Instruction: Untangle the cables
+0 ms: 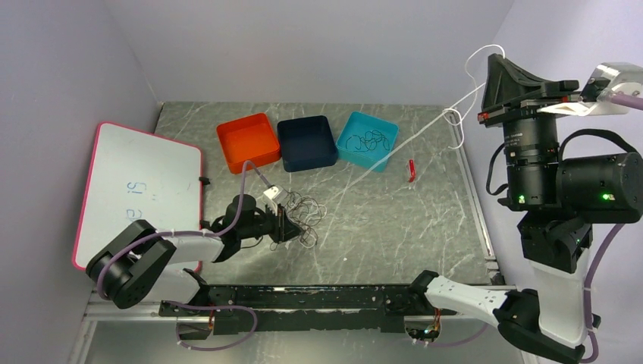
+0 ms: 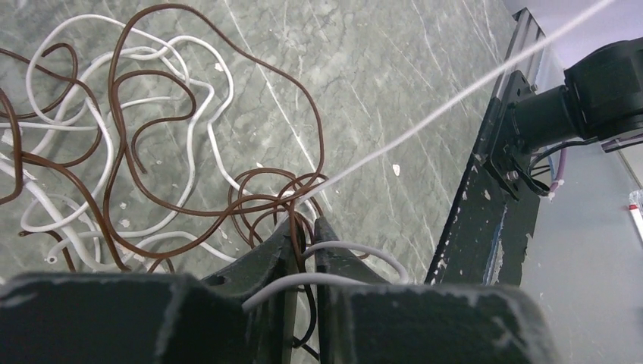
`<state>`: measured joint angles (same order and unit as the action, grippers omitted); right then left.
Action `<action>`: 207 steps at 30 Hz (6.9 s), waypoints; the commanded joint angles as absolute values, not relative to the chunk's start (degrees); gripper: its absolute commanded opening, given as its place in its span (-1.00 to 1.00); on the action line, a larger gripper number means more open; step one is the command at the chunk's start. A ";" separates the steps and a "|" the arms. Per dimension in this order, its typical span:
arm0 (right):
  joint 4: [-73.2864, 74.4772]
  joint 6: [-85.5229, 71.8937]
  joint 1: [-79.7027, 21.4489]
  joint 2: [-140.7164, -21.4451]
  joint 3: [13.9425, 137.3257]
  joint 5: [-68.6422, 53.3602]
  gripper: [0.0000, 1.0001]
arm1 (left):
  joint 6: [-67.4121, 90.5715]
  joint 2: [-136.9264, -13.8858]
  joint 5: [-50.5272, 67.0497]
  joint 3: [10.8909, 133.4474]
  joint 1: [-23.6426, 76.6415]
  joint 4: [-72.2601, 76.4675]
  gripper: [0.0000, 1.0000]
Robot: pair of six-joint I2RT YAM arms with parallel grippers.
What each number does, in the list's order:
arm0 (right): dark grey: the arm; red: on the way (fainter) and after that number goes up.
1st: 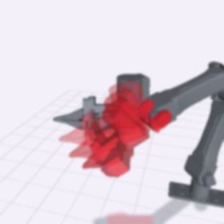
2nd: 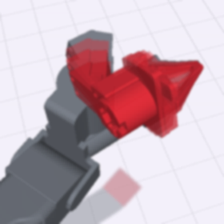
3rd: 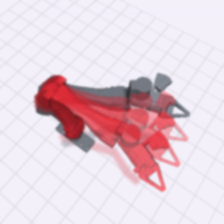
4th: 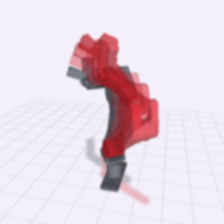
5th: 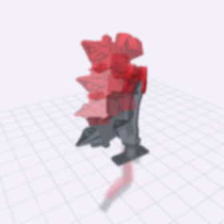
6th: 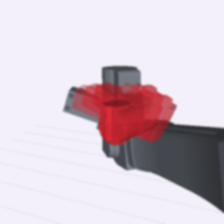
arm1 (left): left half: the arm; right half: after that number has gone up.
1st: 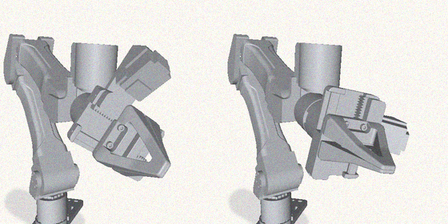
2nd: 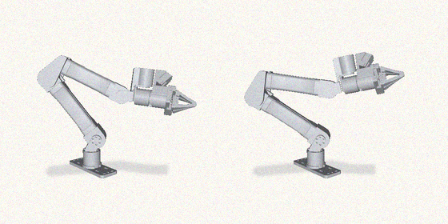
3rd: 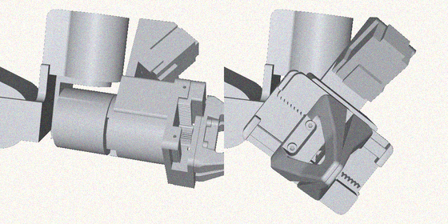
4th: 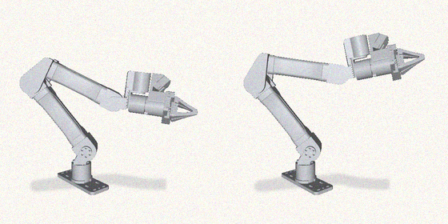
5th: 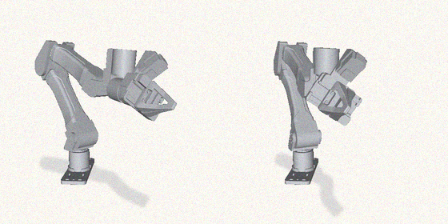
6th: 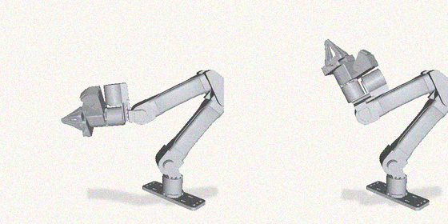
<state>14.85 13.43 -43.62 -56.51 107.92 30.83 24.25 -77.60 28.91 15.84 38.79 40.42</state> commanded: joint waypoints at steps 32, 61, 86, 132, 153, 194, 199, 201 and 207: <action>9.58 27.37 -43.88 -54.47 117.36 39.14 -1.00 | 24.89 -81.87 18.57 14.24 39.05 36.00 -0.86; 53.44 -26.33 -43.84 -50.77 84.04 43.39 -1.00 | 18.58 -63.62 6.99 30.41 39.02 8.17 0.17; 47.32 -30.46 -41.44 -68.82 53.37 11.03 -0.93 | 15.39 -70.21 11.25 36.17 39.02 8.19 0.44; 37.31 -42.12 -43.05 -76.87 35.71 4.06 -0.12 | 17.38 -69.59 11.96 31.64 38.99 11.50 0.36; 31.38 -40.15 -47.08 -67.45 39.02 12.89 -1.00 | 17.73 -64.16 10.63 30.00 38.82 14.62 0.38; 42.96 -8.91 -47.04 -61.88 89.54 19.45 -1.00 | 12.20 -78.78 32.78 42.25 38.21 31.87 0.62; 41.76 -8.96 -47.06 -61.82 90.70 19.44 -1.00 | 12.52 -80.92 32.96 40.69 38.29 33.15 0.60; 41.15 -9.11 -47.07 -61.66 91.26 21.01 -1.00 | 12.70 -82.06 33.15 40.06 38.30 34.03 0.60; 41.31 -10.76 -47.03 -62.27 93.17 24.57 -1.00 | 14.78 -86.78 32.14 38.25 39.87 38.81 0.65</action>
<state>42.09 -10.09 -46.74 -62.26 91.20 21.69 13.56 -84.55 31.55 39.46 38.74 32.69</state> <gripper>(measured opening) 0.010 0.812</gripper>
